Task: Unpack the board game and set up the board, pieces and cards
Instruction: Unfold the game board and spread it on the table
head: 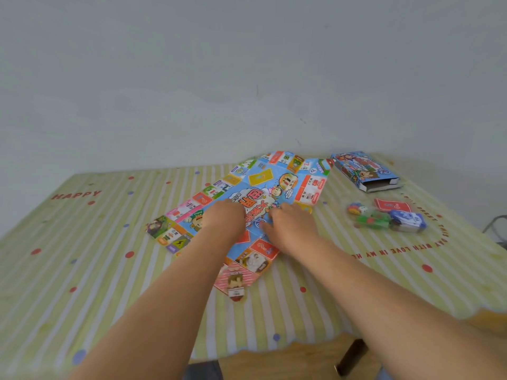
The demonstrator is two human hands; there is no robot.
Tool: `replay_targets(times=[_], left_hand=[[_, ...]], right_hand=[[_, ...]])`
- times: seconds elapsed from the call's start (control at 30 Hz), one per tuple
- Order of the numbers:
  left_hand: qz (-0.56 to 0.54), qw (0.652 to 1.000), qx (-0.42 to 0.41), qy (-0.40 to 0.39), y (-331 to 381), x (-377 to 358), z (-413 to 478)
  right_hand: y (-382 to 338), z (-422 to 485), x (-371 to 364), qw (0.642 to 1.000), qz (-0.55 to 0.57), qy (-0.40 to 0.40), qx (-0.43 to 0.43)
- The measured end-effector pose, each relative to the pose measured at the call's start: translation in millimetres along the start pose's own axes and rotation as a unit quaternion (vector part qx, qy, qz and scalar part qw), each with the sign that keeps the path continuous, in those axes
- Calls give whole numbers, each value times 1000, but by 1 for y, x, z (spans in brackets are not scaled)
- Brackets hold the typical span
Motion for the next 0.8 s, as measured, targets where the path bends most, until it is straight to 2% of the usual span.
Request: replay_targets(times=[0.2,0.4,0.67,0.8], left_hand=[[-25,1000,0,-2,2,4,-4],[-69,998,4,-4,8,8,-6],[-156,987,-11,-46,-12,-3,-4],[-175,984,-3,-43,-16,-8,-3]], right_hand=[[1,-3,-5,1000,12,-14,-1],[6,-1,-8,997,35,-66,13],[10,7,-10,989,47,-126,62],[3,6,-9,989,31,-121,75]])
Point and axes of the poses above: each hand's wrist, its own z-axis towards the middle knuckle, its own x-axis out of the back of the hand, y = z × x, the point moved 7 cm from there along z, towards the middle knuckle, and after that the axes turned 12 degrees about -z, right-handed, at the moved point
